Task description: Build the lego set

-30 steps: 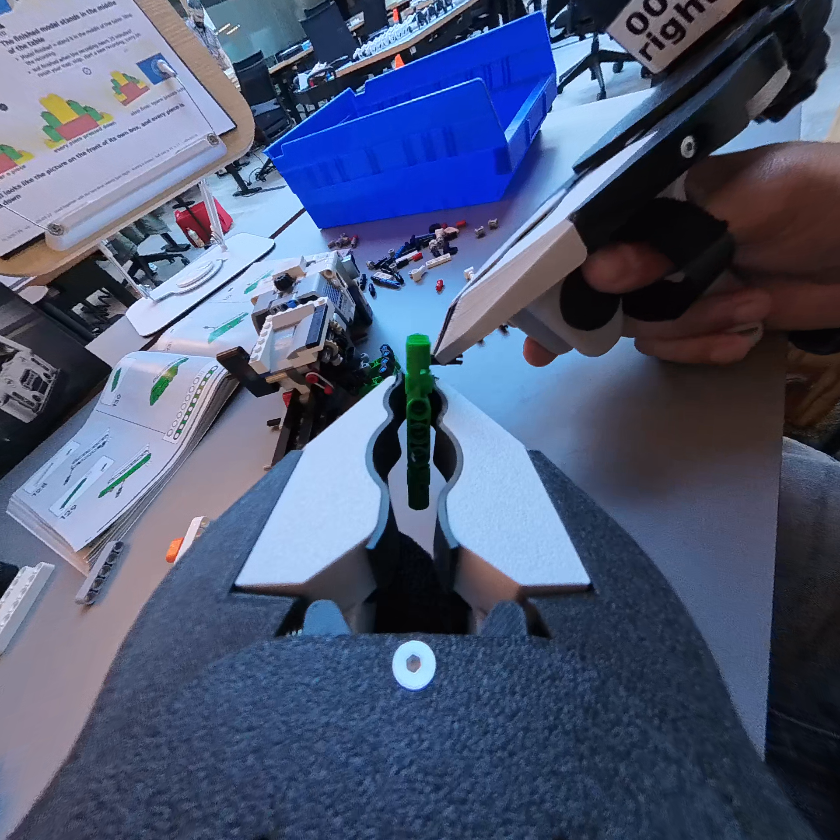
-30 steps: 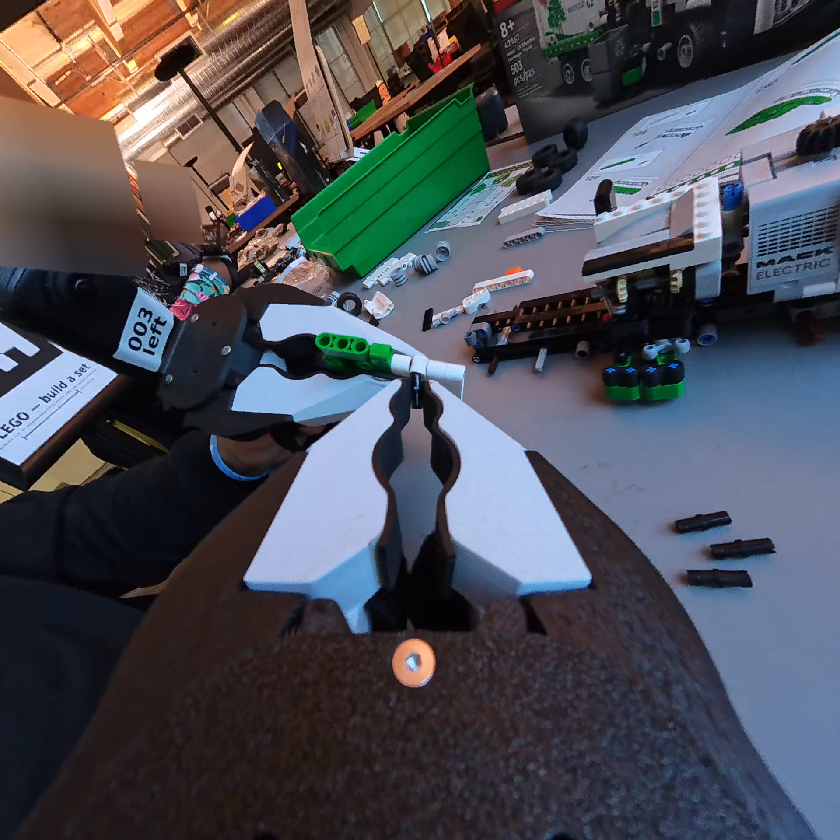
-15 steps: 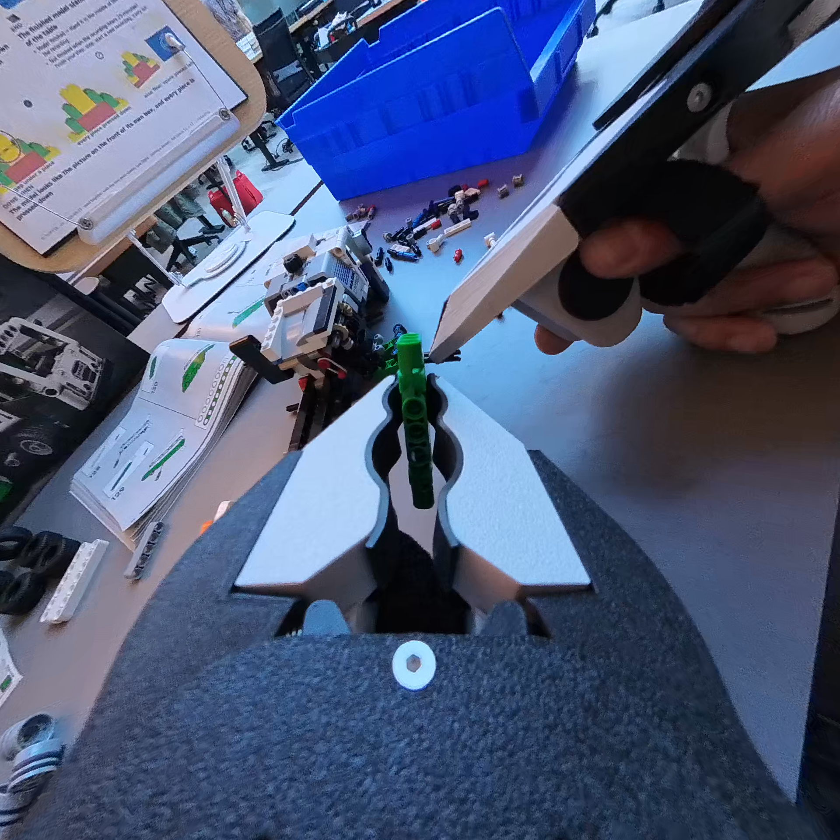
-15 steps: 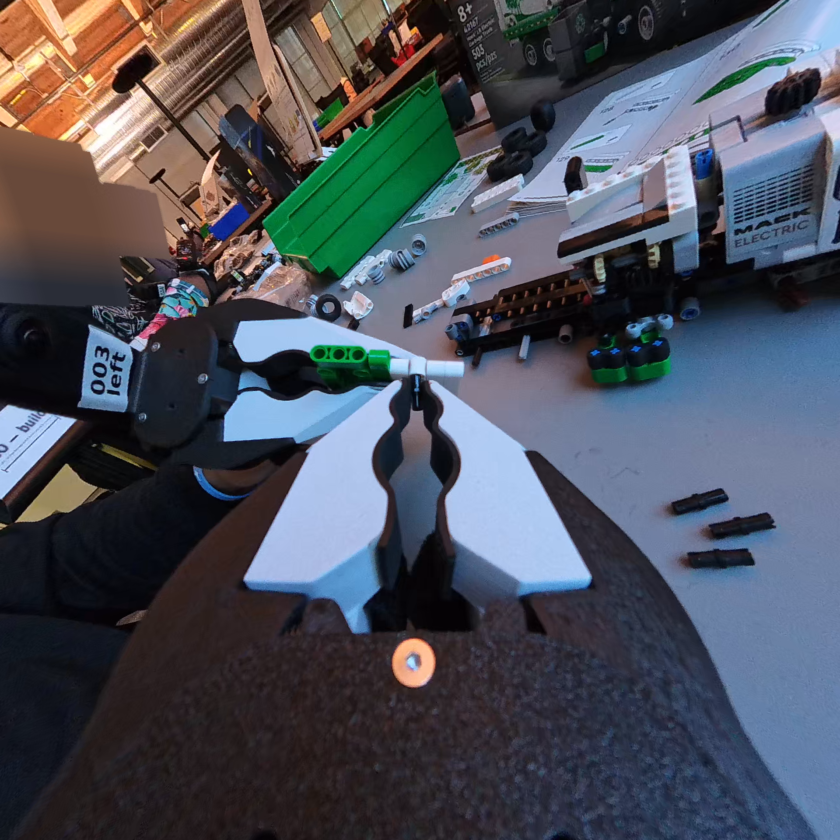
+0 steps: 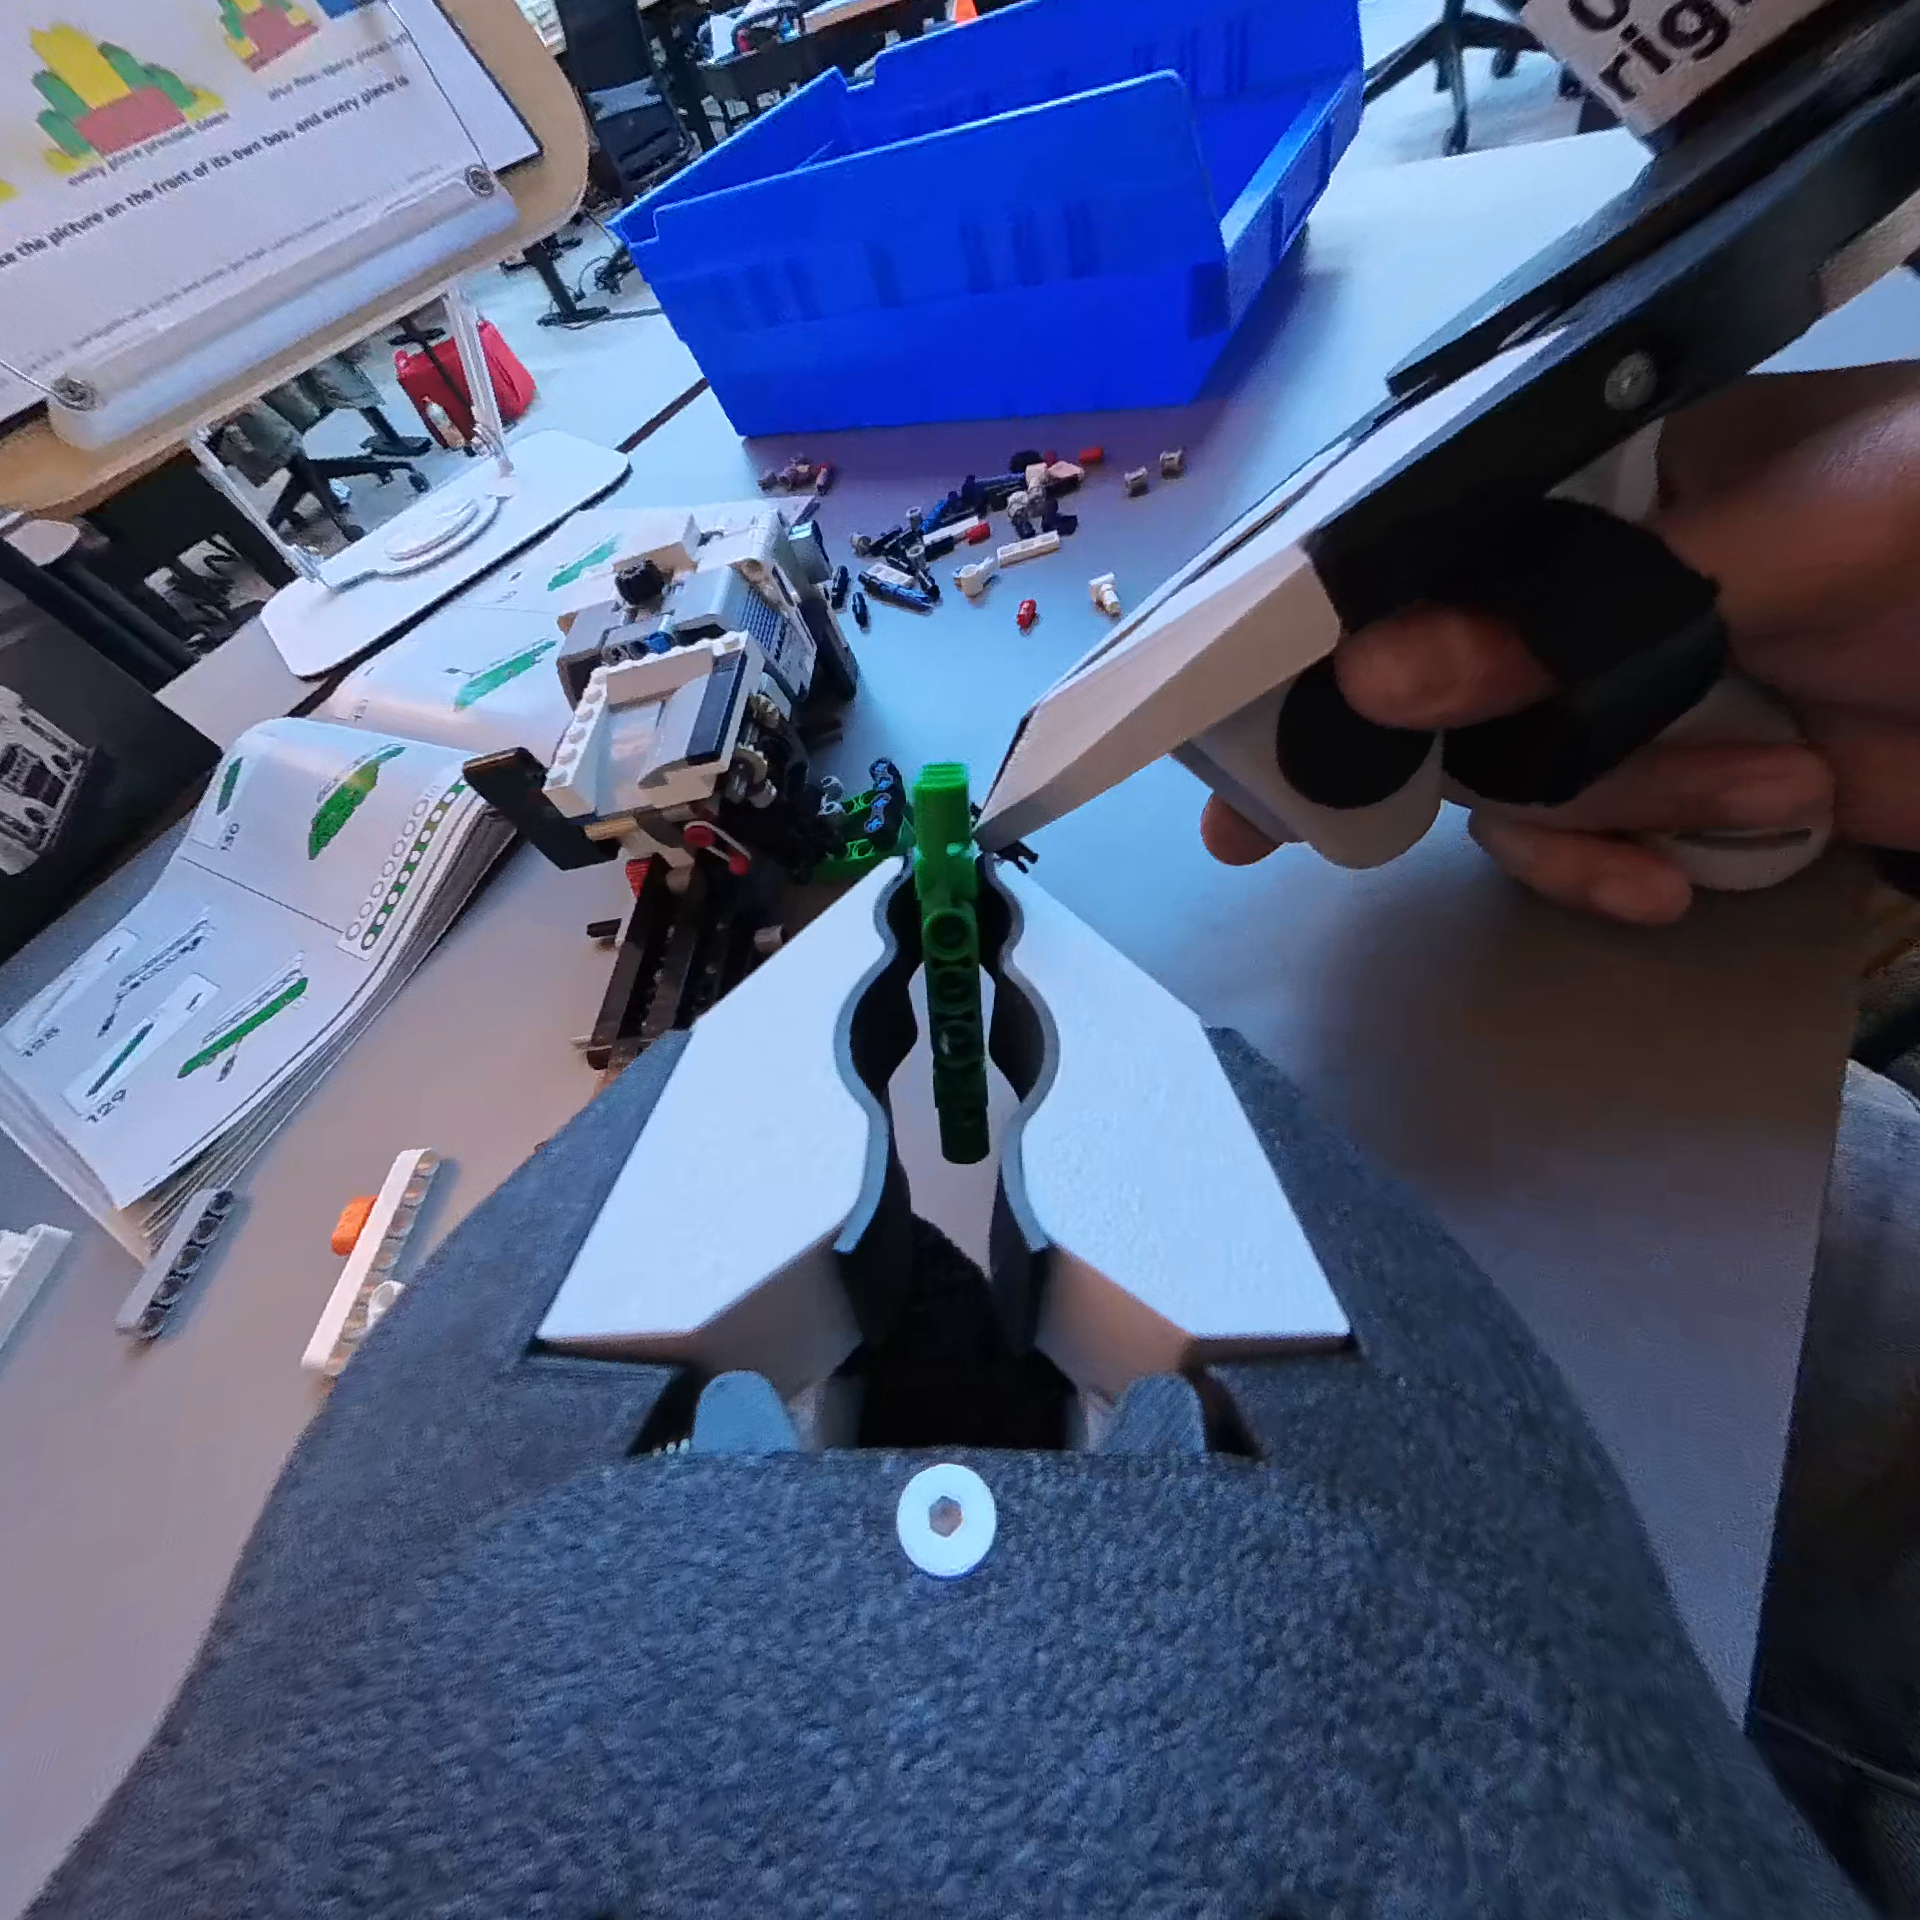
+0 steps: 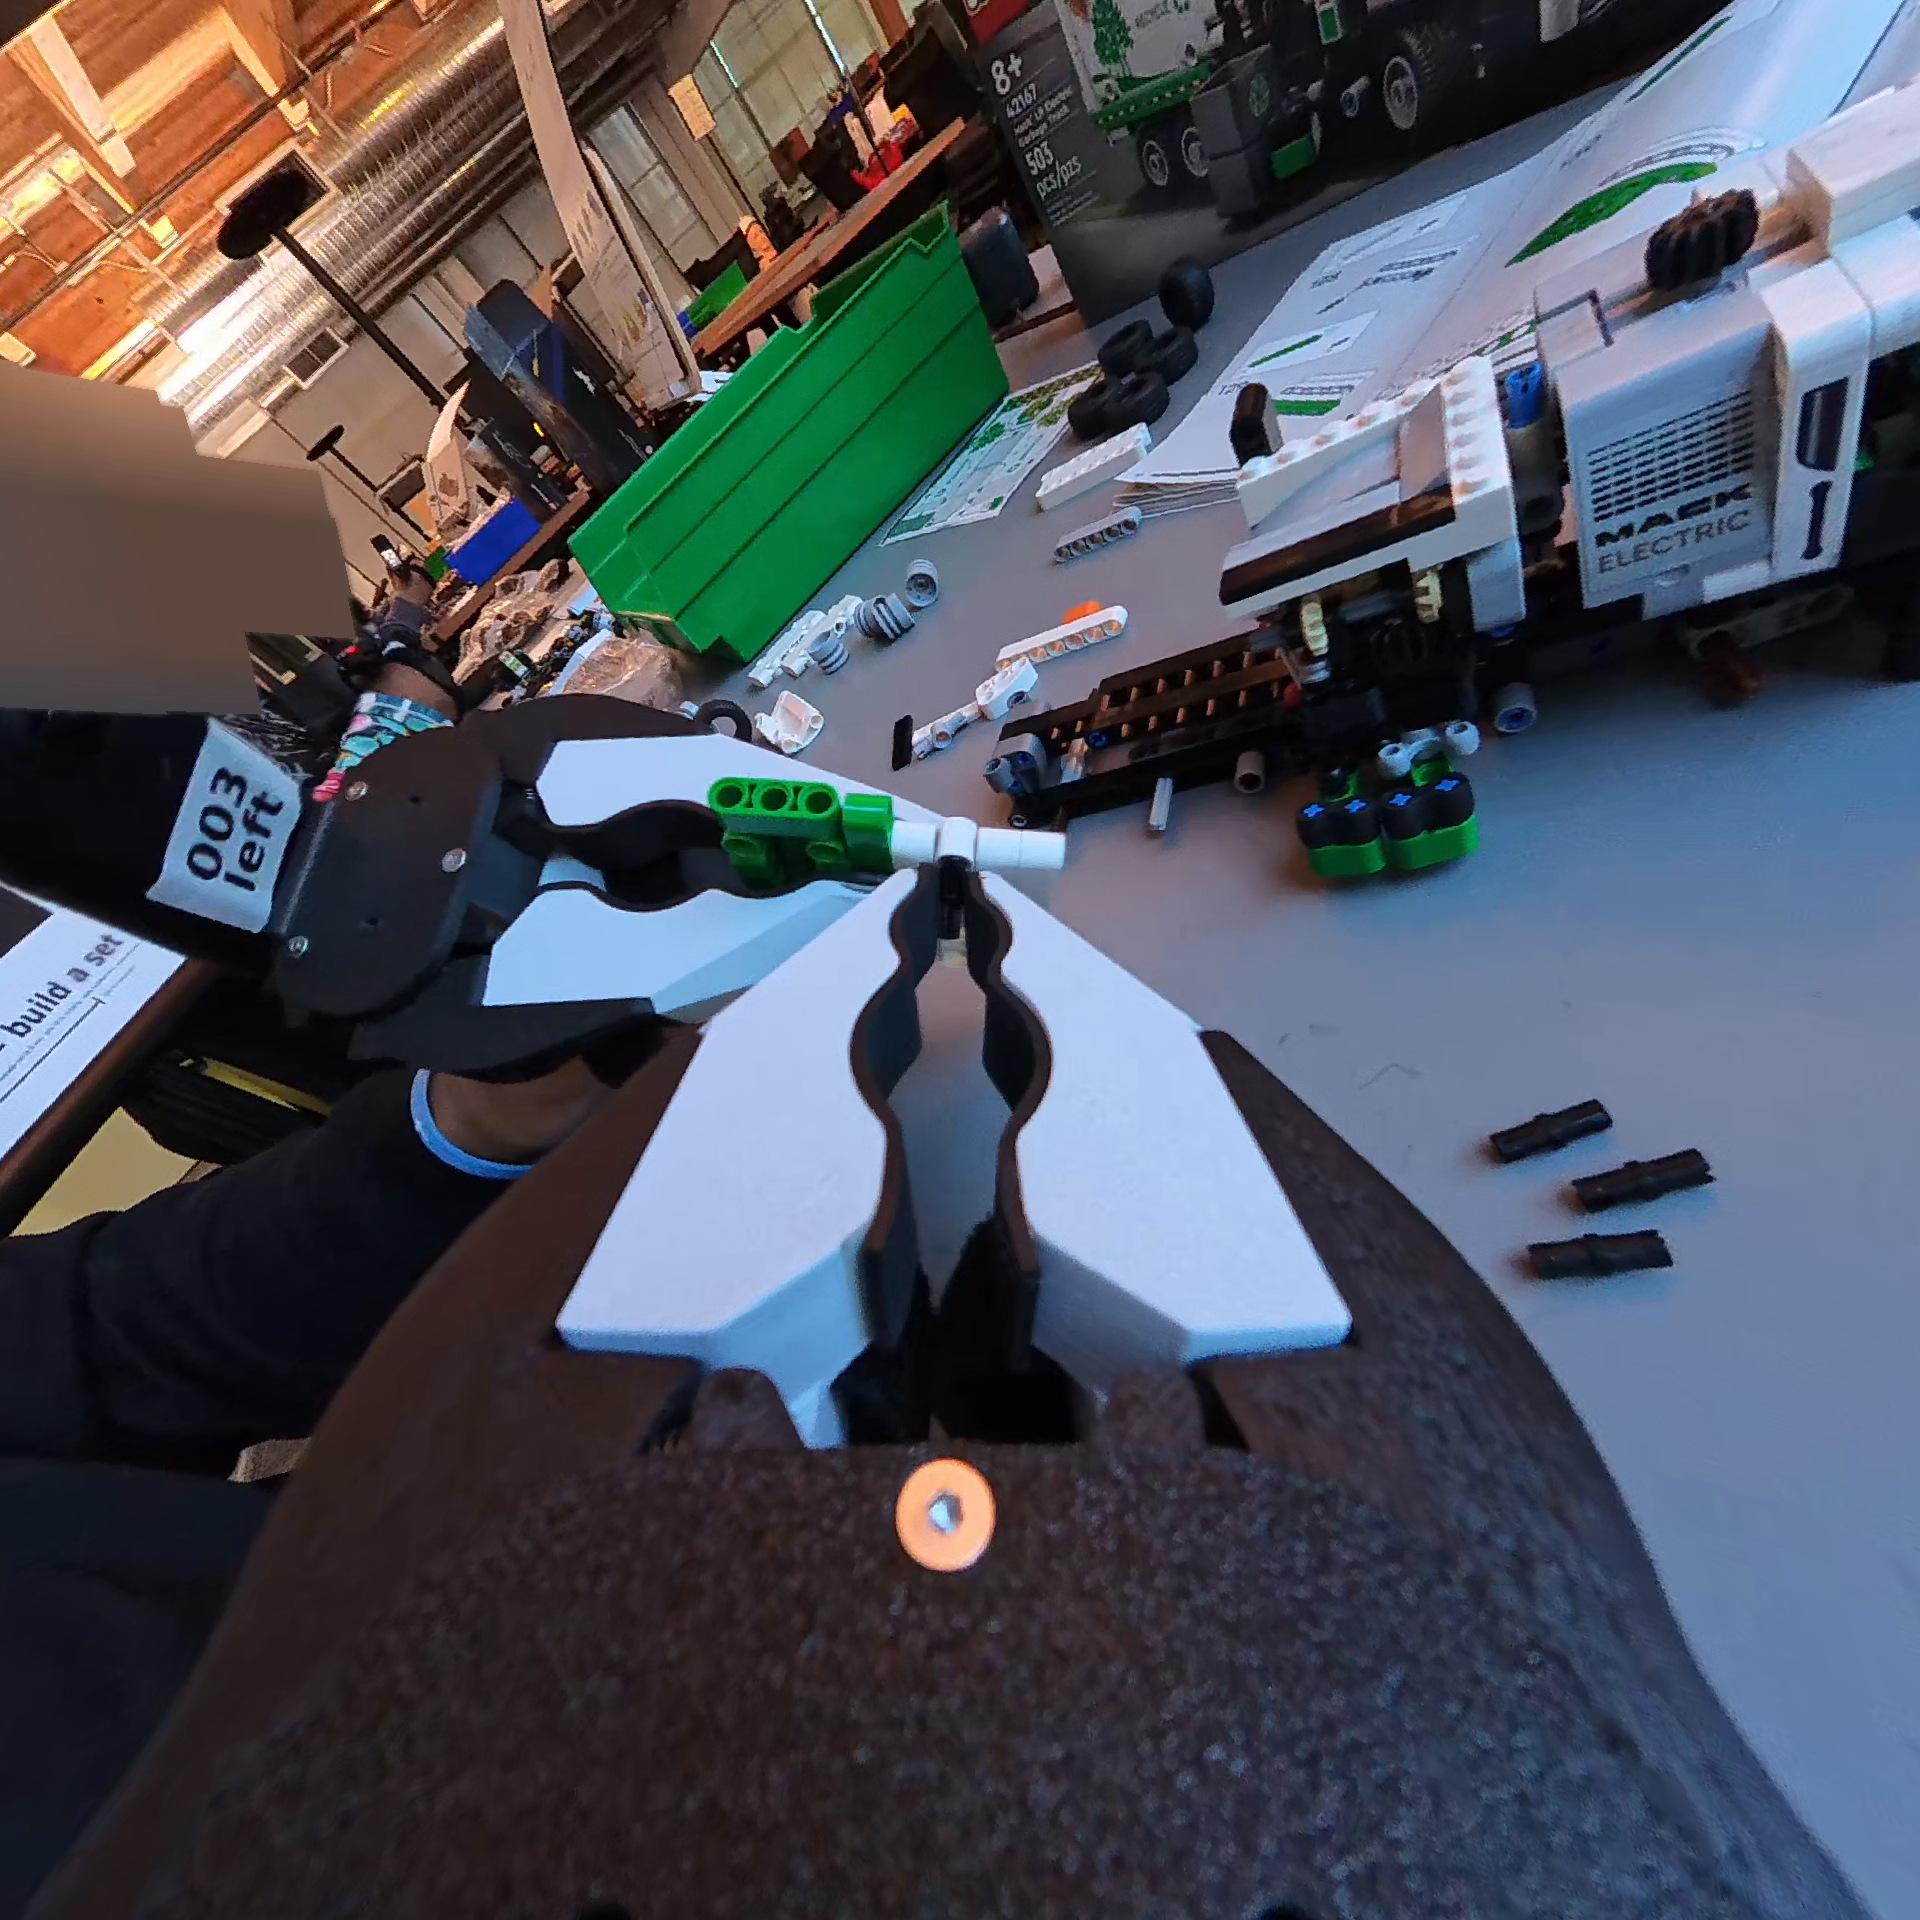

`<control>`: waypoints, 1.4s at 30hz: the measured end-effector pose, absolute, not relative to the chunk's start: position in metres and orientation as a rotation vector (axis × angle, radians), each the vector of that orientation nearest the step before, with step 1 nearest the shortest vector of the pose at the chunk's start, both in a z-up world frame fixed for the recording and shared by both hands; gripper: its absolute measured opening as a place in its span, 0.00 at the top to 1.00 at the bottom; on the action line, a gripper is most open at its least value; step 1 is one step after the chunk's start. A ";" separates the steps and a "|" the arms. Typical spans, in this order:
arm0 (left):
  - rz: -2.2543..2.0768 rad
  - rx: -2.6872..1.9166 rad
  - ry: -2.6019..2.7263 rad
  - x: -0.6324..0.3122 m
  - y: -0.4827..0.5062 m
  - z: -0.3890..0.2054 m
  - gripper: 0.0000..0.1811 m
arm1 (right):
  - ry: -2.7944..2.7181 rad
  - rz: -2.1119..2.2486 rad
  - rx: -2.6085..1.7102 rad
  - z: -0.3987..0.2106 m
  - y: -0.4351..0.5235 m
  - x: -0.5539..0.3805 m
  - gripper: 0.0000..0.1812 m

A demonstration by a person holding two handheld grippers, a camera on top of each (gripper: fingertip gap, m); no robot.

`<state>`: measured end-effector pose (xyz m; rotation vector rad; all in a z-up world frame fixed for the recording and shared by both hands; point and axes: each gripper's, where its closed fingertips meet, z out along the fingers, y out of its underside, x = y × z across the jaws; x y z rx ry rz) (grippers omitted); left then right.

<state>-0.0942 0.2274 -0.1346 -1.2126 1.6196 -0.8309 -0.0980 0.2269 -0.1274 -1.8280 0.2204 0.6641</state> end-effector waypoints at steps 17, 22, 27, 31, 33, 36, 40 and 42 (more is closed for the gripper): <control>-0.660 -0.925 1.740 -0.097 0.213 -0.141 0.97 | 0.054 0.670 -1.946 -0.138 0.209 -0.102 0.98; -0.578 -0.806 1.809 -0.102 0.206 -0.149 0.96 | -0.036 0.634 -2.020 -0.147 0.201 -0.107 0.99; -0.505 -0.744 1.861 -0.110 0.207 -0.159 0.96 | -0.075 0.633 -2.099 -0.158 0.201 -0.114 0.99; -0.461 -0.710 1.887 -0.113 0.208 -0.164 0.96 | -0.113 0.595 -2.147 -0.165 0.201 -0.118 0.99; -0.466 -0.700 1.900 -0.114 0.207 -0.164 0.97 | -0.119 0.615 -2.151 -0.166 0.201 -0.119 0.99; -0.415 -0.646 1.918 -0.115 0.206 -0.166 0.96 | -0.123 0.636 -2.169 -0.168 0.200 -0.120 0.99; -0.453 -0.658 1.927 -0.115 0.205 -0.165 0.96 | -0.130 0.645 -2.162 -0.167 0.199 -0.121 0.99; -0.515 -0.713 1.914 -0.114 0.205 -0.163 0.96 | -0.122 0.654 -2.139 -0.164 0.199 -0.120 0.99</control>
